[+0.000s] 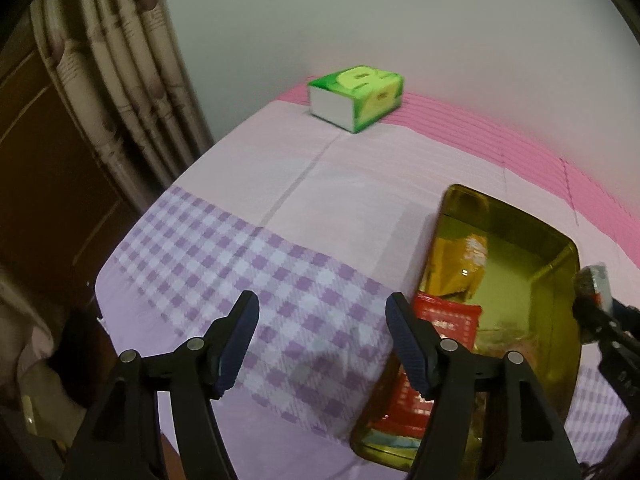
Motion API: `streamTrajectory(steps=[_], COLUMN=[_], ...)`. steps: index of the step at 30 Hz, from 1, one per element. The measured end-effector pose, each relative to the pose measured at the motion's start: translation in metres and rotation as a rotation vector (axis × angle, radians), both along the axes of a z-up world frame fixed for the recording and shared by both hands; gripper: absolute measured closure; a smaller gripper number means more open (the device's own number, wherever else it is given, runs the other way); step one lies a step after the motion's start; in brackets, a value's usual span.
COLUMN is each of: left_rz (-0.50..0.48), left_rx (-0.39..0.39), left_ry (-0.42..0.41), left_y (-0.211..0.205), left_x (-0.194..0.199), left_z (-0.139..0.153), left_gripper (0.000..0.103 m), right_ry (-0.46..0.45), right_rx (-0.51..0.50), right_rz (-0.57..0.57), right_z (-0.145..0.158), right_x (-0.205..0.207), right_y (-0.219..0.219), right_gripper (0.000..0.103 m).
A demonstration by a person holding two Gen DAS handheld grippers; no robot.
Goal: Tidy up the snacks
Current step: 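Lower the foil packet into the tin and open the right gripper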
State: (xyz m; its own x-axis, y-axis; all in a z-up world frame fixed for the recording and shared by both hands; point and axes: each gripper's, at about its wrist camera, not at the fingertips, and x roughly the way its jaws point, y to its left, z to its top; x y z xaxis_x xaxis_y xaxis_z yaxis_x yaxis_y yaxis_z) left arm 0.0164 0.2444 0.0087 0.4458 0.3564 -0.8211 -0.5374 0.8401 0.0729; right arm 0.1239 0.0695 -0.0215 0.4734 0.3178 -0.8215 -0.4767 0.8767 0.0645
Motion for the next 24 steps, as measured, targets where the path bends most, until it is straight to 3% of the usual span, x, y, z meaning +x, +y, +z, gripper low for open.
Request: streamTrajectory(steps=[6,13,24], left_rz=[0.067,0.065,0.046], left_rx=[-0.021,-0.04,-0.043], left_ry=[-0.008,0.008,0.015], left_y=[0.016,0.017,0.014], left_x=[-0.005,-0.003,0.0], left_z=[0.0,-0.004,-0.007], left_gripper=[0.036,0.036,0.034], right_ry=[0.009,0.053,0.044], right_rx=[-0.026,-0.05,-0.105], right_rz=[0.031,0.029,0.053], right_z=[-0.009,-0.024,-0.03], right_x=[0.009,0.02,0.024], right_y=[0.023,0.036,0.049], right_gripper=[0.071,0.071,0.07])
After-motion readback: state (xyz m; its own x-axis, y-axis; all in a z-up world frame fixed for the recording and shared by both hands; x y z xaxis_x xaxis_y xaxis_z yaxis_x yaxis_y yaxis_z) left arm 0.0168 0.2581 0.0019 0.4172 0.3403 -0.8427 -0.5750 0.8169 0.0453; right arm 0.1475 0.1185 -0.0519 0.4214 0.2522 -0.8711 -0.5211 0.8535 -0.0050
